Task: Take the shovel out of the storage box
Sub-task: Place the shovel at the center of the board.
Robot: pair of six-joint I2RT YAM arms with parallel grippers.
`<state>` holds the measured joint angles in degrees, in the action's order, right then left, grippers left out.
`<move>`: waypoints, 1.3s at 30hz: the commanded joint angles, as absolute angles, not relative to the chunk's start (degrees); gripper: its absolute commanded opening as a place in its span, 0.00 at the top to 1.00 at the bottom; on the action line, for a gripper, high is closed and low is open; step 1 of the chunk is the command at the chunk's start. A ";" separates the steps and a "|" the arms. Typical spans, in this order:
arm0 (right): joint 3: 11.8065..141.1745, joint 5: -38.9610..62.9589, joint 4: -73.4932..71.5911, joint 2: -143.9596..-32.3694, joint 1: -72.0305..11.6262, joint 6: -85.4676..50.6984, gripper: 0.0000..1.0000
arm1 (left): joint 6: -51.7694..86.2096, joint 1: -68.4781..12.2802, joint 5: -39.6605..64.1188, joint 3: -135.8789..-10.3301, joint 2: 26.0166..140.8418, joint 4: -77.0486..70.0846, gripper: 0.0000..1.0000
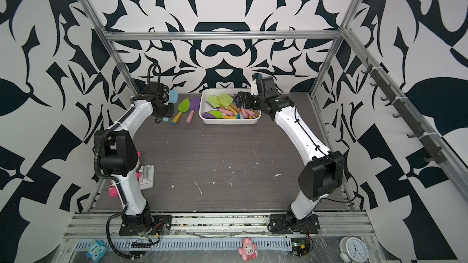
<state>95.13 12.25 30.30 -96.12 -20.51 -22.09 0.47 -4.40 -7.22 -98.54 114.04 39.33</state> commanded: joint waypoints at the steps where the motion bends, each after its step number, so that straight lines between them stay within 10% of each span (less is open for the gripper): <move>1: 98.78 13.31 32.28 -96.79 -20.77 -21.21 0.06 | -1.92 -3.04 -7.68 -102.13 116.63 40.82 0.94; 31: 109.03 14.52 39.90 -105.84 -21.09 -22.24 0.06 | -7.43 0.88 -5.12 -120.49 137.88 43.27 0.83; 39: 107.54 14.24 39.73 -105.38 -21.09 -21.91 0.06 | -7.22 0.81 -4.70 -119.94 138.69 42.91 0.66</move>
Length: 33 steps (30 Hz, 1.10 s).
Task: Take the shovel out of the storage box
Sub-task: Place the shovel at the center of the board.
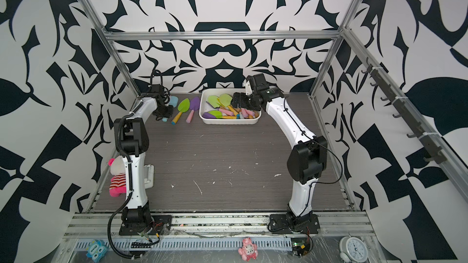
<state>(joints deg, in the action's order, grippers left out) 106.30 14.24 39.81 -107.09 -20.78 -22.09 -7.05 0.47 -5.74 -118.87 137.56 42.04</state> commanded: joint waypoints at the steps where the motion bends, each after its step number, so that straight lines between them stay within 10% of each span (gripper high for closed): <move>1: 107.44 14.39 39.73 -105.30 -21.09 -21.93 0.06 | -7.33 0.85 -4.79 -119.88 138.69 42.89 0.63; 18: 114.93 13.54 47.24 -111.32 -19.65 -20.15 0.06 | -4.68 1.65 -8.69 -115.35 125.61 41.07 0.19; 33: 138.57 13.15 58.36 -132.28 -15.48 -17.95 0.15 | 11.08 -0.66 2.24 -98.11 99.38 35.11 0.12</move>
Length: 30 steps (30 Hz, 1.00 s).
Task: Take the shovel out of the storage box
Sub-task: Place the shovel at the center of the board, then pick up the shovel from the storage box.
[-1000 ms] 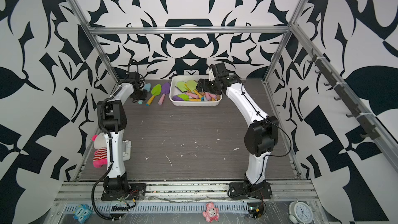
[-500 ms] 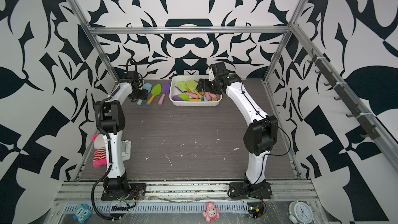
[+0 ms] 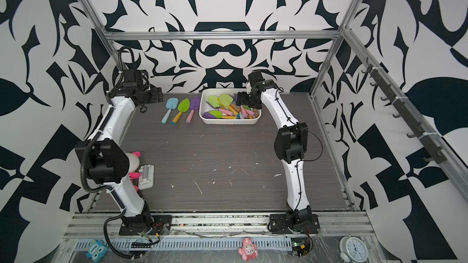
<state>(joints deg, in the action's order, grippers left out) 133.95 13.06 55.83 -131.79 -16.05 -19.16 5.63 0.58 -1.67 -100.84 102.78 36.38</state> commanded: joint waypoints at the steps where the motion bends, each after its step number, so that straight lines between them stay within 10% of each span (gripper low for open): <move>1: 140.00 13.43 58.37 -133.76 -15.32 -17.99 0.16 | 12.48 -1.20 2.86 -97.11 97.78 35.11 0.12; 30: 145.74 15.38 56.88 -148.05 -14.50 -16.91 0.71 | 26.62 -17.95 -0.53 -87.39 79.82 31.07 0.12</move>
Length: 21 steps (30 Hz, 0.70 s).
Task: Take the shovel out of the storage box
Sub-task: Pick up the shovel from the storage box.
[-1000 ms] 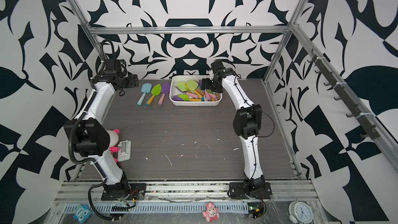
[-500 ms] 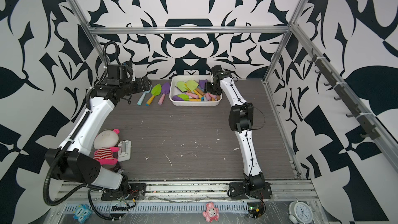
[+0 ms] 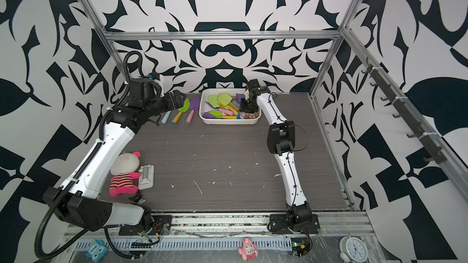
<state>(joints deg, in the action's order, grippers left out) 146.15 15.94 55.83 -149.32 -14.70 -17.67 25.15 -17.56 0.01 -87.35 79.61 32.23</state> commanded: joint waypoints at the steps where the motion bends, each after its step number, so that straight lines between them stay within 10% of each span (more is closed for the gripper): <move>1: 145.40 15.21 56.80 -147.63 -14.50 -16.85 0.73 | 26.86 -18.23 -0.28 -87.53 80.19 30.85 0.12; 10: 139.72 13.12 52.86 -139.36 -14.57 -16.31 0.99 | 32.38 -22.48 3.00 -90.63 86.56 25.34 0.13; 21: 119.13 9.99 39.30 -121.63 -14.99 -15.93 1.00 | 41.90 -26.22 7.48 -102.71 101.65 19.02 0.14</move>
